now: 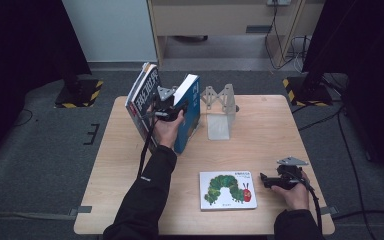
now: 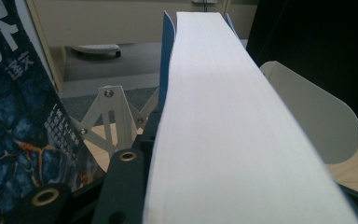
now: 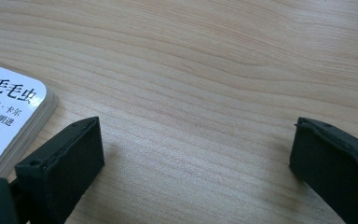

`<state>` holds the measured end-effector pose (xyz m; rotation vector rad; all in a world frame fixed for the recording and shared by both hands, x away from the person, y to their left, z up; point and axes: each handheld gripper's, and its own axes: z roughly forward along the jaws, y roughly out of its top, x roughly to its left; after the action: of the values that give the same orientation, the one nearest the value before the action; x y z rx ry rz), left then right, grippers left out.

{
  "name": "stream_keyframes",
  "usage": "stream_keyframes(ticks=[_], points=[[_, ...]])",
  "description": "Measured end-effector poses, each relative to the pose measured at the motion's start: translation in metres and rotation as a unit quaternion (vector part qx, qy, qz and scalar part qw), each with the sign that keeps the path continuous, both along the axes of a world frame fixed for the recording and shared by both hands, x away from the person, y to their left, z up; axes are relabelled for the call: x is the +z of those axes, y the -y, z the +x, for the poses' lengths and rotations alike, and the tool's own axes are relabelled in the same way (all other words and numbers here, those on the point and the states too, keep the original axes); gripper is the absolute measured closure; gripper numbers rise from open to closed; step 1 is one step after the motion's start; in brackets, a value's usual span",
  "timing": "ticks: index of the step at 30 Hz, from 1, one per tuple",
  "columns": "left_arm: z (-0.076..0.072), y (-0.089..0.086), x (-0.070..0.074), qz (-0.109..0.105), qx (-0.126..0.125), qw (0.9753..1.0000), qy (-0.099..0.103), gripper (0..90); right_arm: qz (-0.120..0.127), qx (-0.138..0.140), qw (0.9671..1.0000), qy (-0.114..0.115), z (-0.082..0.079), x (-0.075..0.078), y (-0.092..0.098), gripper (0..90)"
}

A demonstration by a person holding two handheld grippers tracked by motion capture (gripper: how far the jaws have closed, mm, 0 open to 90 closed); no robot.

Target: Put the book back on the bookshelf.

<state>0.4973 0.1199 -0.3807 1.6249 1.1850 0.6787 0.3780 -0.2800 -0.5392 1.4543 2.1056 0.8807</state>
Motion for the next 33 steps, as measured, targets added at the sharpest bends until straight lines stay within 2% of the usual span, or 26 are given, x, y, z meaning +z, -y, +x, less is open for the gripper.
stream_keyframes(ticks=[6,14,26,33], points=[[-0.011,-0.006,-0.006,0.005,0.003,1.0000,0.007,58.1,0.000,0.000,1.0000,0.000,0.000,0.000,0.000,3.0],[-0.017,0.001,-0.007,0.006,-0.011,0.9998,0.015,57.6,0.000,0.000,1.0000,0.000,0.000,0.000,0.000,3.0],[-0.019,0.009,-0.009,0.002,0.003,0.9997,0.025,57.5,0.000,-0.001,1.0000,0.000,0.000,0.000,0.000,3.0],[-0.011,0.015,-0.009,-0.008,0.005,0.9995,0.030,57.4,0.000,-0.001,1.0000,0.000,0.000,0.000,0.000,3.0]])
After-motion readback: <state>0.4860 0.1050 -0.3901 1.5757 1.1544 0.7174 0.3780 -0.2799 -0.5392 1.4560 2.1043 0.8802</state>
